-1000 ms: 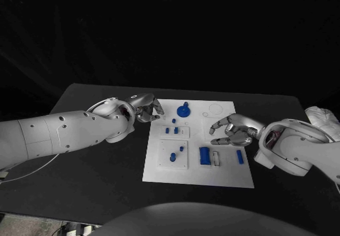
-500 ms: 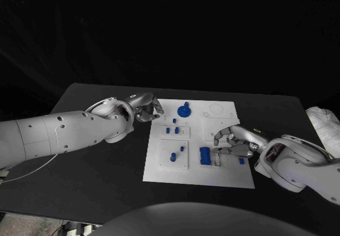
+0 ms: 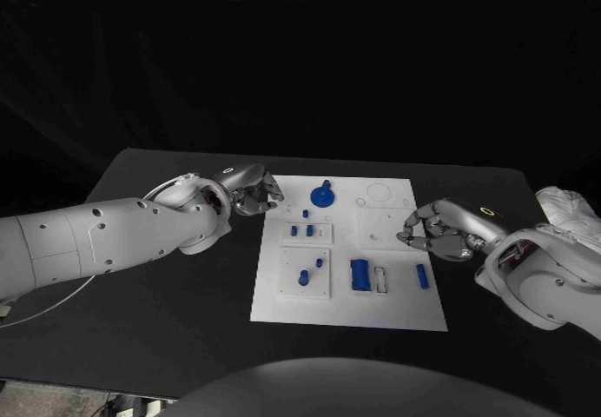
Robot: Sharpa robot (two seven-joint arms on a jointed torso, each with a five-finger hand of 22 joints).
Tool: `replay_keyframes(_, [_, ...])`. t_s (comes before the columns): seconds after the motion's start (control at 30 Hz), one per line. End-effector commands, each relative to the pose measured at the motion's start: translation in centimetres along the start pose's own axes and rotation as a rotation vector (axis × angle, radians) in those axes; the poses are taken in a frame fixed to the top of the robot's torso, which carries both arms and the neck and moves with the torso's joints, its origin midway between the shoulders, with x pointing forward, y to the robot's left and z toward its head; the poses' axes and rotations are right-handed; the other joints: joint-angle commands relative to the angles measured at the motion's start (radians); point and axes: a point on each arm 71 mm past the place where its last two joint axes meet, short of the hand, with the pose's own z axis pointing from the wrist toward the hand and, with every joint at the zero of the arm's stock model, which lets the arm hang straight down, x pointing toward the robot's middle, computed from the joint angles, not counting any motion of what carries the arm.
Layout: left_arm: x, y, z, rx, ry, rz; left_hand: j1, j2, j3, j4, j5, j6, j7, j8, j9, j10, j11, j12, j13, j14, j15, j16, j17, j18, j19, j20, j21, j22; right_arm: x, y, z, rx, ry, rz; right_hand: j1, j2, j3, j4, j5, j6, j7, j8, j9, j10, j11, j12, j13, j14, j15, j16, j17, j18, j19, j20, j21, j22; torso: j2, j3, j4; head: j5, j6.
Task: Assemble the parts on the task board
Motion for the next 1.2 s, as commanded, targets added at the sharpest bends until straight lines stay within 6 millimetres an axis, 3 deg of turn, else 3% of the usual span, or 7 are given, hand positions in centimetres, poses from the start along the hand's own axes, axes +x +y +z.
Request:
replay_keyframes(0.03, [0.0, -0.2, 0.1, 0.011, -0.007, -0.005, 0.000, 0.002, 0.006, -0.002, 0.005, 0.008, 0.002, 0.004, 0.001, 0.008, 0.001, 0.005, 0.000, -0.005, 0.001, 0.003, 0.000, 0.010, -0.007, -0.001, 0.003, 0.167, 0.0, -0.9, -0.1, 0.176, 0.139, -0.178, -0.077, 0.005, -0.018, 0.017, -0.083, 0.037, -0.004, -0.006, -0.005, 0.106, -0.009, 0.004, 0.263, 0.103, -0.012, 0.003, 0.263, -0.016, 0.011, -0.008, 0.011, 0.205, 0.000, -0.0006, -0.0001, -0.005, 0.000])
replay_keyframes(0.1, [0.0, -0.2, 0.1, 0.012, -0.007, -0.005, 0.000, 0.003, 0.006, -0.002, 0.005, 0.009, 0.002, 0.005, 0.001, 0.010, 0.001, 0.006, 0.000, -0.005, 0.001, 0.003, 0.000, 0.010, -0.007, -0.001, 0.003, 0.167, -0.1, -1.1, -0.1, 0.238, 0.203, -0.234, -0.135, 0.011, -0.032, 0.017, -0.150, 0.062, -0.007, -0.022, -0.016, 0.106, -0.011, 0.004, 0.263, 0.103, -0.015, 0.003, 0.263, -0.016, 0.011, -0.010, 0.011, 0.204, 0.000, -0.0003, 0.0003, -0.007, 0.000])
replay_keyframes(0.17, [0.0, -0.3, 0.2, 0.013, -0.007, -0.005, 0.000, 0.003, 0.006, -0.002, 0.005, 0.009, 0.002, 0.005, 0.001, 0.010, 0.001, 0.006, 0.000, -0.005, 0.002, 0.003, 0.000, 0.010, -0.007, -0.001, 0.003, 0.167, 0.0, -1.5, 0.0, 0.305, 0.276, -0.291, -0.164, 0.010, -0.039, 0.015, -0.186, 0.077, -0.006, -0.050, -0.036, 0.106, -0.011, 0.004, 0.263, 0.103, -0.015, 0.003, 0.263, -0.015, 0.009, -0.010, 0.006, 0.203, 0.000, 0.0002, 0.0007, -0.007, 0.000])
replay_keyframes(0.33, [0.0, -0.3, 0.2, 0.012, -0.004, -0.005, -0.001, 0.003, 0.007, -0.002, 0.005, 0.010, 0.002, 0.005, 0.001, 0.012, 0.001, 0.007, 0.001, -0.005, 0.002, 0.003, 0.000, 0.010, -0.007, -0.001, 0.002, 0.167, 0.2, -2.0, 0.1, 0.413, 0.400, -0.341, -0.154, -0.009, -0.030, 0.007, -0.178, 0.087, 0.009, -0.146, -0.121, 0.106, 0.002, 0.004, 0.263, 0.103, -0.003, 0.003, 0.263, -0.011, 0.000, -0.001, -0.013, 0.196, 0.001, 0.0007, 0.0003, -0.003, 0.000])
replay_keyframes(0.4, [0.0, -0.2, 0.2, 0.010, -0.003, -0.005, -0.001, 0.003, 0.007, -0.002, 0.005, 0.010, 0.002, 0.006, 0.002, 0.012, 0.000, 0.007, 0.001, -0.005, 0.002, 0.003, 0.000, 0.010, -0.007, -0.001, 0.002, 0.167, 0.3, -2.0, 0.2, 0.441, 0.428, -0.344, -0.146, -0.018, -0.028, 0.003, -0.172, 0.090, 0.011, -0.163, -0.138, 0.106, 0.003, 0.004, 0.263, 0.103, 0.000, 0.003, 0.263, -0.010, -0.002, 0.001, -0.018, 0.195, 0.001, 0.0006, -0.0002, -0.004, 0.000])
replay_keyframes(0.73, [0.1, -0.3, 0.3, 0.007, 0.004, -0.004, -0.002, 0.003, 0.007, -0.001, 0.005, 0.011, 0.002, 0.006, 0.002, 0.014, 0.000, 0.009, 0.001, -0.005, 0.002, 0.002, -0.001, 0.010, -0.007, -0.001, 0.002, 0.167, 0.2, -2.1, 1.4, 0.495, 0.479, -0.302, -0.134, -0.026, -0.018, 0.002, -0.144, 0.125, 0.004, -0.183, -0.165, 0.106, -0.003, 0.004, 0.263, 0.103, -0.006, 0.003, 0.263, -0.007, -0.005, -0.003, -0.029, 0.192, 0.001, 0.0004, 0.0000, -0.008, 0.000])
replay_keyframes(1.2, [0.2, -0.4, 0.5, 0.007, 0.012, -0.002, -0.002, 0.003, 0.007, -0.001, 0.005, 0.012, 0.002, 0.007, 0.002, 0.016, 0.000, 0.009, 0.001, -0.005, 0.002, 0.002, -0.001, 0.010, -0.007, -0.001, 0.001, 0.166, 0.9, -1.5, 2.8, 0.512, 0.567, -0.185, -0.140, -0.024, -0.016, 0.008, -0.158, 0.152, -0.004, -0.180, -0.161, 0.106, -0.012, 0.004, 0.263, 0.103, -0.010, 0.003, 0.263, -0.005, -0.007, -0.007, -0.039, 0.189, 0.001, -0.0002, 0.0000, -0.012, 0.000])
